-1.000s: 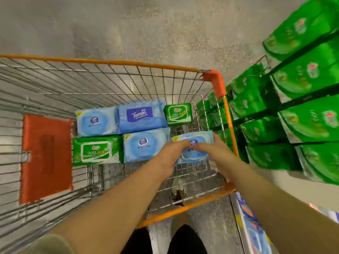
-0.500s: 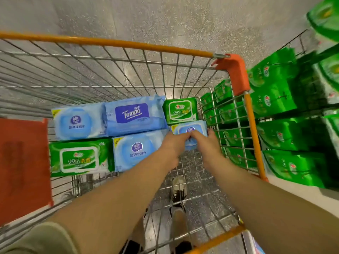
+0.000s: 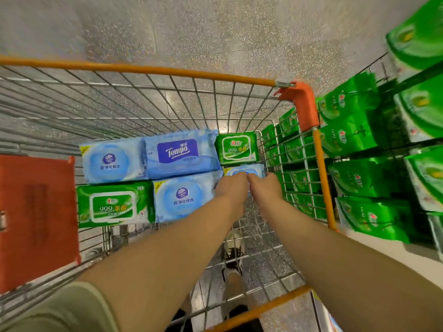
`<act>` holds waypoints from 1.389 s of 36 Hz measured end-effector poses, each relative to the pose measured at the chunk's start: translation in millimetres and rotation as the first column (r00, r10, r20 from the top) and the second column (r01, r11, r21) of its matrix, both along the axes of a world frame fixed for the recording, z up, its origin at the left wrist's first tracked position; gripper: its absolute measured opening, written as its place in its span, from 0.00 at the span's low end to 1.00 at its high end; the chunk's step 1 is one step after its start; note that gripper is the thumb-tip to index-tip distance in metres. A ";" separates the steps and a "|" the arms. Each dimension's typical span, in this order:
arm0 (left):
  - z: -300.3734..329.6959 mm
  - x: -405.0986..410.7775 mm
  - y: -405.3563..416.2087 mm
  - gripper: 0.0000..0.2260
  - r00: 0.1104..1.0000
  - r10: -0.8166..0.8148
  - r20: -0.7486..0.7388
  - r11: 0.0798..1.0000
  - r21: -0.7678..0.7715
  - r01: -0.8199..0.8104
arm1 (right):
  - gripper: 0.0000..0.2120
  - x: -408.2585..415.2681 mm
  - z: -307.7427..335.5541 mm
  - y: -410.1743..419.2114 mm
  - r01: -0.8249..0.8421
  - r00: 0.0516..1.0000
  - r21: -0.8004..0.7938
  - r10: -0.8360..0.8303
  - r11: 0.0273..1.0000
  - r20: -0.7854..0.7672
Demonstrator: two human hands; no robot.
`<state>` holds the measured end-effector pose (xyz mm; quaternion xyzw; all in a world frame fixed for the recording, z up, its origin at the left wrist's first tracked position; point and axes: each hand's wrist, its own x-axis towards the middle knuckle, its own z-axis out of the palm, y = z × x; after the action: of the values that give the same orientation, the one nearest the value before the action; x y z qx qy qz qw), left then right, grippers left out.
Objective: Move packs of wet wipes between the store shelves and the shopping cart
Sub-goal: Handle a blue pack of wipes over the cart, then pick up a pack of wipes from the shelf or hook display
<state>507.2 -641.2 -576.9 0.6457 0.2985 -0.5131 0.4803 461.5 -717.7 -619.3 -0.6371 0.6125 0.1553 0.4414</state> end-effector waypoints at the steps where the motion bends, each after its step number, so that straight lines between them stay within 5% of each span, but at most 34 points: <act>1: 5.0 0.0 2.8 0.19 0.999 -0.029 0.013 0.999 -0.024 0.029 | 0.37 0.1 7.2 -0.2 -0.024 0.999 -0.014 0.023 1.000 -0.021; 6: 45.3 8.4 12.5 0.07 0.987 -0.139 0.075 0.989 -0.033 0.141 | 0.29 0.1 59.1 -4.4 -0.163 0.985 -0.032 0.161 0.986 -0.060; 13: 125.7 42.8 41.1 0.18 0.877 -0.403 0.263 0.915 0.090 0.393 | 0.21 15.6 164.1 -19.8 -0.395 0.919 -0.057 0.394 0.917 -0.016; 15: 154.1 54.6 49.8 0.11 0.821 -0.461 0.337 0.885 0.110 0.452 | 0.16 20.4 197.5 -25.5 -0.479 0.876 -0.098 0.482 0.872 0.002; 18: 198.7 74.7 62.3 0.15 0.650 -0.594 0.474 0.798 0.247 0.549 | 0.12 28.3 254.2 -31.4 -0.581 0.805 -0.210 0.593 0.787 -0.007; 21: 250.1 98.4 69.8 0.25 0.421 -0.701 0.576 0.688 0.389 0.612 | 0.20 37.0 312.4 -38.2 -0.669 0.719 -0.328 0.692 0.667 -0.061; 24: 307.7 120.1 75.1 0.32 0.211 -0.738 0.641 0.606 0.493 0.624 | 0.28 37.6 368.8 -42.4 -0.718 0.646 -0.448 0.749 0.533 -0.146; 30: 390.8 131.4 72.6 0.35 -0.123 -0.732 0.671 0.503 0.653 0.566 | 0.27 15.8 443.7 -41.8 -0.721 0.587 -0.614 0.753 0.321 -0.295; 40: 457.1 64.8 41.0 0.38 -0.435 -0.653 0.620 0.325 0.748 0.578 | 0.28 -75.7 510.4 -27.6 -0.650 0.688 -0.679 0.643 0.342 -0.335; 50: 508.1 -78.7 -6.9 0.36 -0.672 -0.464 0.577 0.177 0.803 0.569 | 0.31 -244.2 557.2 -29.1 -0.541 0.833 -0.691 0.417 0.478 -0.364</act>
<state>428.5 -648.1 -68.8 0.7671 -0.6271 -0.1050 0.0857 217.2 -746.8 -62.1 -0.8943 0.4452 0.0411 0.0177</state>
